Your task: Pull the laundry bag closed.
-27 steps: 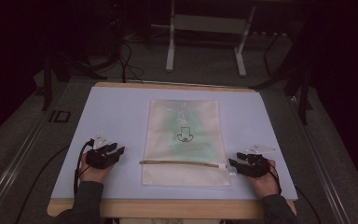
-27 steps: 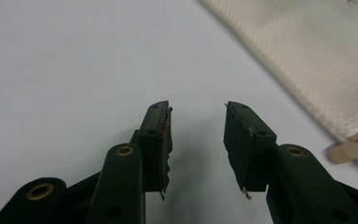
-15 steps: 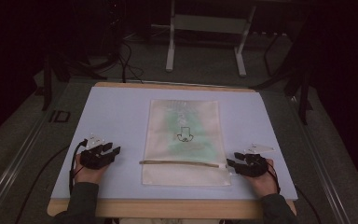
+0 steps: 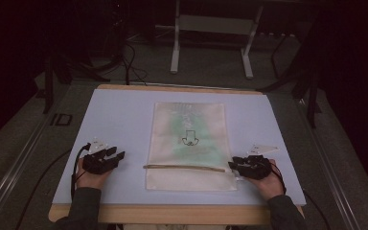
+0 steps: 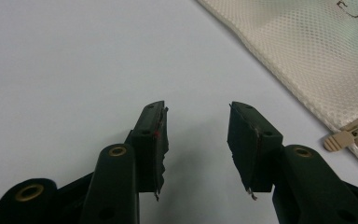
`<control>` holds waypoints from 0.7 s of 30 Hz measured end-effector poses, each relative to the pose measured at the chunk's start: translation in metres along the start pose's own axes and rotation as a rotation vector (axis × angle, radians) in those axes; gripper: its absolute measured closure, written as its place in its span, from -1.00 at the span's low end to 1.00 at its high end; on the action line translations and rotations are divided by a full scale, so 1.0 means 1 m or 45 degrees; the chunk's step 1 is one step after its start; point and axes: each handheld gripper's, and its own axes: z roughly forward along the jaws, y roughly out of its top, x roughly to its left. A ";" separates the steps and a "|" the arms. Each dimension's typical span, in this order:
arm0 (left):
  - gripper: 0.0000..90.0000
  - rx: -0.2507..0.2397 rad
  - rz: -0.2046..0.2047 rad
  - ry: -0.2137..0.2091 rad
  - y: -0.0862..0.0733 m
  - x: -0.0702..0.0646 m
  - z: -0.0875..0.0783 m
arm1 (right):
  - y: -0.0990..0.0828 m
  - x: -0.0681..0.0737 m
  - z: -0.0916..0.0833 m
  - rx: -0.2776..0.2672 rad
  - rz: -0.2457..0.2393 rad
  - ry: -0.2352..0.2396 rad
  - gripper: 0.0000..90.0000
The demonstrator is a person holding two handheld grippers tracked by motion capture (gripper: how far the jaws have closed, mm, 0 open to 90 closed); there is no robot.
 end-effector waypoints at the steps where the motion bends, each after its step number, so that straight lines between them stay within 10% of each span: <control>1: 0.24 0.002 0.002 0.000 0.000 0.000 0.000 | 0.001 0.001 0.001 0.007 -0.008 0.006 0.48; 21: 0.22 -0.014 0.008 -0.012 -0.002 0.001 0.002 | 0.027 0.020 0.017 0.020 -0.108 0.067 0.44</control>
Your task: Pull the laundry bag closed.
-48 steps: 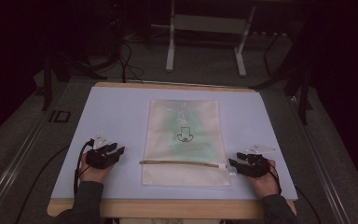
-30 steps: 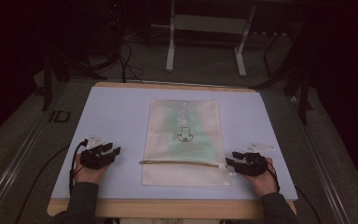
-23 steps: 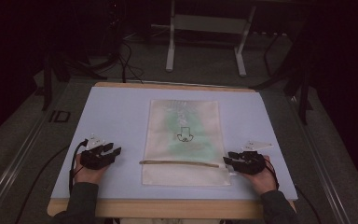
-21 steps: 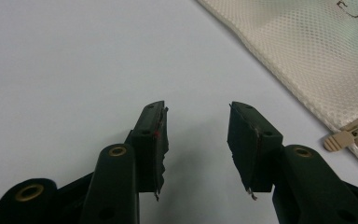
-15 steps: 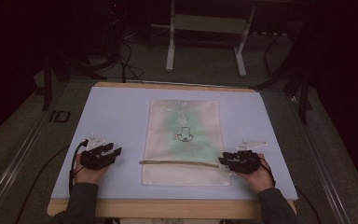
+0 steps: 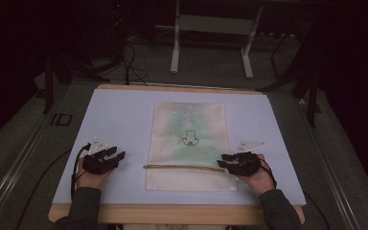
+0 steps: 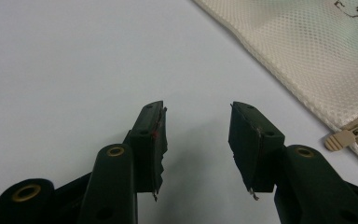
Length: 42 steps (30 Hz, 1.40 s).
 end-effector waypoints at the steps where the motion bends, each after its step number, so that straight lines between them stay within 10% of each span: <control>1: 0.22 0.004 0.005 0.002 0.000 0.000 0.000 | 0.001 0.001 0.000 0.000 -0.001 0.005 0.44; 42: 0.21 0.004 0.017 -0.004 0.000 -0.001 0.002 | 0.058 0.041 0.047 0.086 -0.217 0.153 0.66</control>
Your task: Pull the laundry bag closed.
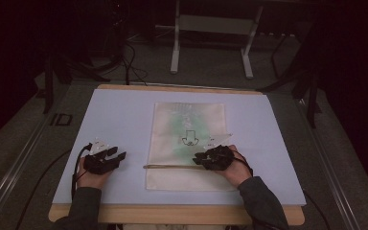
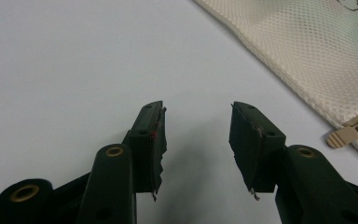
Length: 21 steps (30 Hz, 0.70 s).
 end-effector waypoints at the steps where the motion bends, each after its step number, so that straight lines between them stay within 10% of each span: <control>1: 0.21 0.000 0.000 0.000 0.000 0.000 0.000 | 0.002 0.000 0.001 0.000 -0.011 0.004 0.66; 21: 0.20 0.009 0.013 0.004 0.000 0.000 0.000 | 0.028 0.011 0.025 0.022 -0.079 0.054 0.66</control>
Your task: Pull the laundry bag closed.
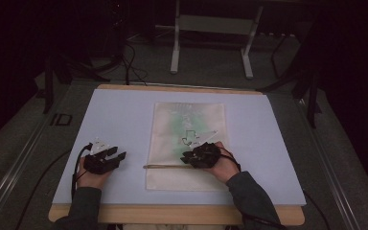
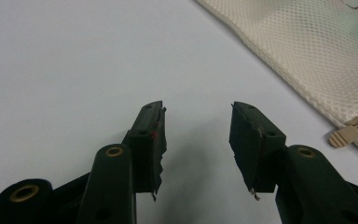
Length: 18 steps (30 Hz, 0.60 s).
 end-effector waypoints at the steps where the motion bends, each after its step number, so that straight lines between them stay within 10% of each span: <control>1: 0.20 0.000 0.000 0.000 0.000 0.000 0.000 | 0.001 0.000 0.001 0.001 -0.007 0.003 0.66; 18: 0.20 -0.007 -0.004 -0.001 0.000 0.000 -0.001 | 0.023 0.010 0.018 0.009 -0.058 0.048 0.65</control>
